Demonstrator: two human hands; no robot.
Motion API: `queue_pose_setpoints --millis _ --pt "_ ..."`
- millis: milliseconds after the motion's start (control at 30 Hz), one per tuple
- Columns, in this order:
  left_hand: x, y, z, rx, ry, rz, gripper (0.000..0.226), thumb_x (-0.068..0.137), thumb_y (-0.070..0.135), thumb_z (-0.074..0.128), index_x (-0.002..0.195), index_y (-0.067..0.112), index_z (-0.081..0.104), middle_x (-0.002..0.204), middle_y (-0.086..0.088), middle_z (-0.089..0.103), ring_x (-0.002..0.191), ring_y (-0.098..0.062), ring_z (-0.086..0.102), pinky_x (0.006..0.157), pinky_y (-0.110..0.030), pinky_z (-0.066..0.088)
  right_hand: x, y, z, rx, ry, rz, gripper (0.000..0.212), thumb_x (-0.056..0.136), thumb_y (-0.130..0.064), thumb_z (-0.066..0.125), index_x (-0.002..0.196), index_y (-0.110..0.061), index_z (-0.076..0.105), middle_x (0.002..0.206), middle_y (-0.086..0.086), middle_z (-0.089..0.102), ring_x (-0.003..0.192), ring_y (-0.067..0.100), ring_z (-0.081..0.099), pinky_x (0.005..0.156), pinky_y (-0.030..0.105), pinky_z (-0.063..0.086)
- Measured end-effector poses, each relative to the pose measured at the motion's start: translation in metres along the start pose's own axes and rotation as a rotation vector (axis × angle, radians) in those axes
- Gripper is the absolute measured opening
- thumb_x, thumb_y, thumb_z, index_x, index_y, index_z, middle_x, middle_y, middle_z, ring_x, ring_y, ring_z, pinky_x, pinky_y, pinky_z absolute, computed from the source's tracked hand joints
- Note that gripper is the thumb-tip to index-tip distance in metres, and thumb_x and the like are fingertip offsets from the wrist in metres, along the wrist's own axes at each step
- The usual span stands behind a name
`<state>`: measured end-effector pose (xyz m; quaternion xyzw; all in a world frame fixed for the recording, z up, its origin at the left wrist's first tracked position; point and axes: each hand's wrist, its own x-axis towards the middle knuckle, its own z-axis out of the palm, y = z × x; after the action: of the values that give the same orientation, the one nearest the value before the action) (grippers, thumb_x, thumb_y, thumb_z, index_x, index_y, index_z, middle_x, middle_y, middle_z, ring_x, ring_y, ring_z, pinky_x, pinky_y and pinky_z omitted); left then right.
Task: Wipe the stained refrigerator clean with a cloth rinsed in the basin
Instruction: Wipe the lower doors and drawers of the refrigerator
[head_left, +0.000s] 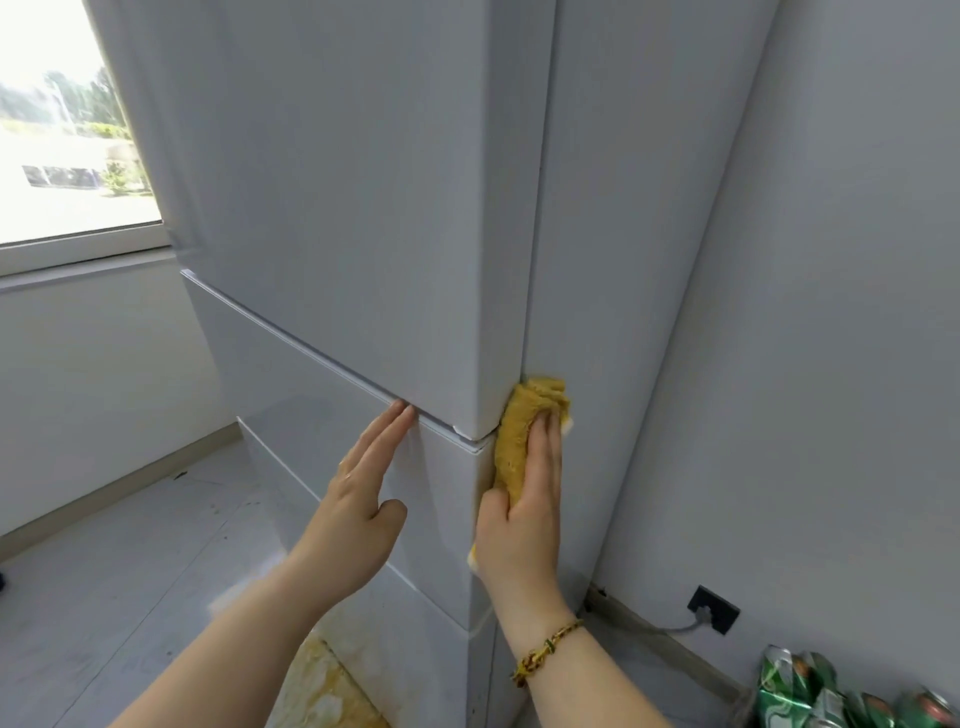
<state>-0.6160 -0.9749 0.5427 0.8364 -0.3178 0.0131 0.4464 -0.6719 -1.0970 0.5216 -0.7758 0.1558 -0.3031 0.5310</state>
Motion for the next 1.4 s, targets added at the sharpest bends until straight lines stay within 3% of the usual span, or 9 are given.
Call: queue_pose_setpoints --millis 100,233,367,467,667,900,1100,1200,1400 --pt "0.001 -0.004 0.003 0.056 -0.018 0.017 0.091 0.077 -0.016 0.038 0.121 0.057 0.007 0.132 0.043 -0.003 0.126 0.019 -0.001 0.103 -0.007 0.003 -0.001 0.018 0.006 -0.052 0.006 0.046 0.072 0.090 0.004 0.037 0.130 -0.038 -0.007 0.139 -0.026 -0.008 0.132 -0.007 0.000 0.085 -0.015 -0.004" --pt "0.004 -0.008 0.003 0.067 -0.023 0.035 0.092 0.075 -0.018 0.038 0.121 0.056 0.008 0.132 0.042 -0.004 0.118 0.030 -0.007 0.095 0.006 -0.001 -0.031 0.052 0.020 -0.026 -0.061 0.291 0.072 0.090 0.005 0.034 0.145 -0.021 -0.004 0.144 -0.021 -0.009 0.142 0.007 0.002 0.100 0.002 0.000" --pt "0.005 -0.007 0.004 0.050 -0.010 0.021 0.092 0.076 -0.019 0.038 0.120 0.056 0.009 0.132 0.042 -0.004 0.125 0.021 -0.002 0.102 -0.005 0.002 -0.034 0.044 0.022 0.035 -0.128 0.410 0.069 0.093 0.002 0.033 0.146 -0.018 -0.006 0.155 -0.007 -0.007 0.142 0.011 0.005 0.108 0.015 0.008" --pt "0.002 -0.007 0.007 0.027 -0.010 0.013 0.093 0.076 -0.019 0.038 0.120 0.056 0.009 0.131 0.042 -0.004 0.128 0.015 0.000 0.098 0.001 0.002 -0.031 0.023 0.019 0.063 -0.089 0.305 0.072 0.091 0.005 0.034 0.146 -0.023 -0.003 0.150 -0.018 -0.003 0.138 0.001 0.004 0.109 0.009 0.006" --pt "0.002 -0.007 0.009 -0.018 -0.007 0.017 0.094 0.074 -0.022 0.036 0.121 0.055 0.012 0.133 0.041 -0.001 0.116 0.034 -0.004 0.091 0.011 0.002 -0.042 0.041 0.022 -0.077 -0.125 0.140 0.079 0.089 0.006 0.036 0.126 -0.042 -0.015 0.131 -0.036 -0.024 0.128 -0.014 -0.011 0.086 -0.013 -0.005" --pt "0.004 -0.006 0.006 -0.015 0.003 0.026 0.092 0.075 -0.022 0.034 0.120 0.055 0.013 0.131 0.042 0.000 0.121 0.026 0.000 0.090 0.011 0.004 -0.063 0.078 0.023 0.043 -0.268 0.595 0.068 0.093 0.002 0.035 0.147 -0.022 0.000 0.155 -0.005 0.004 0.141 0.015 0.016 0.110 0.023 0.019" --pt "-0.006 -0.010 0.009 -0.075 0.010 0.027 0.089 0.074 -0.023 0.034 0.118 0.053 0.023 0.131 0.040 0.010 0.130 0.009 0.012 0.097 0.000 0.012 -0.058 0.042 0.005 0.125 -0.157 0.543 0.070 0.088 0.007 0.038 0.145 -0.027 0.017 0.148 -0.003 0.029 0.131 0.017 0.035 0.111 0.031 0.029" --pt "-0.001 -0.015 0.006 -0.159 0.055 0.084 0.076 0.071 -0.014 0.034 0.116 0.048 0.033 0.131 0.033 0.025 0.123 0.018 0.024 0.101 -0.012 0.022 -0.045 0.012 -0.007 0.180 -0.072 0.451 0.070 0.086 0.010 0.038 0.143 -0.029 0.026 0.142 -0.005 0.038 0.127 0.016 0.041 0.109 0.032 0.034" --pt "0.018 -0.033 -0.027 -0.259 0.191 0.040 0.063 0.071 -0.004 0.031 0.110 0.045 0.032 0.114 0.019 0.040 0.103 0.023 0.038 0.093 -0.009 0.029 -0.036 -0.053 0.001 0.208 0.454 0.104 0.066 0.058 -0.017 0.044 0.108 -0.058 0.035 0.129 -0.006 0.054 0.112 0.008 0.051 0.101 0.033 0.040"
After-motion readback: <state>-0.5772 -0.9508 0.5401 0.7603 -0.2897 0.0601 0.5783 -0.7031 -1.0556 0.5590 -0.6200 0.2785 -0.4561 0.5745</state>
